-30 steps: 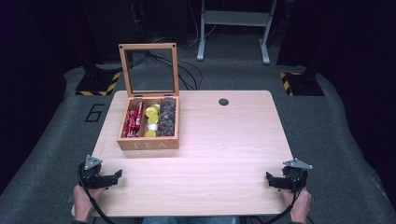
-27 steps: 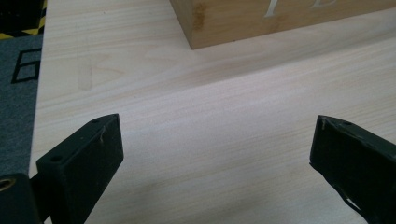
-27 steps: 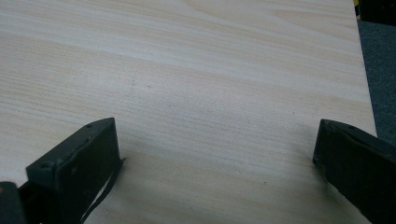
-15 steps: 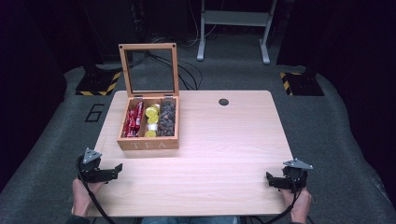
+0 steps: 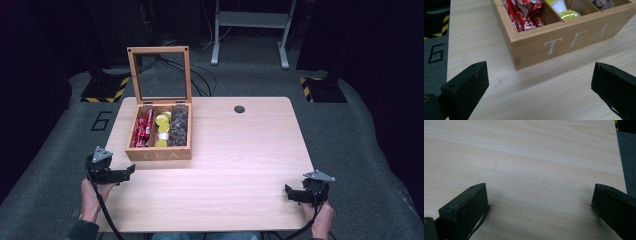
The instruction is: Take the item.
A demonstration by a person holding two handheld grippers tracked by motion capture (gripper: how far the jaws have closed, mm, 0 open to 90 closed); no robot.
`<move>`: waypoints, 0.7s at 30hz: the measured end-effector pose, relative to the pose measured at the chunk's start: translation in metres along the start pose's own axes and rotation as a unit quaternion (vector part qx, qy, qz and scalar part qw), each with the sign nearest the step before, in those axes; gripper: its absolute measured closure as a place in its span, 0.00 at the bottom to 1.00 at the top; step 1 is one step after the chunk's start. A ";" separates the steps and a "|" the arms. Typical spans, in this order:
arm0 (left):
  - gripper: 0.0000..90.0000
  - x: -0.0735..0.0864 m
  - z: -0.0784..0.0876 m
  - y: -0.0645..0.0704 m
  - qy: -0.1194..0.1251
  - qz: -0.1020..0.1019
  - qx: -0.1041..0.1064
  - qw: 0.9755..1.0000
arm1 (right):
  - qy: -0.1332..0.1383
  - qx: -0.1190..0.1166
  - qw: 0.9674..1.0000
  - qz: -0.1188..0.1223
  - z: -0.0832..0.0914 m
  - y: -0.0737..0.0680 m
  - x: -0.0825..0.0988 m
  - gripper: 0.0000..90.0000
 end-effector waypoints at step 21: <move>0.04 -0.071 -0.021 0.005 0.003 -0.016 -0.004 1.000 | 0.000 -0.002 1.000 0.001 0.000 0.000 0.000 0.01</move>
Point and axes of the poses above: each handheld gripper's, and its own axes: z roughly backward along the jaws, x roughly out of its underside, y roughly to its right, the point moved 10 cm from there along -z, roughly forward along the jaws, and after that the axes turned 12 degrees about -y, right-handed, at the moved point
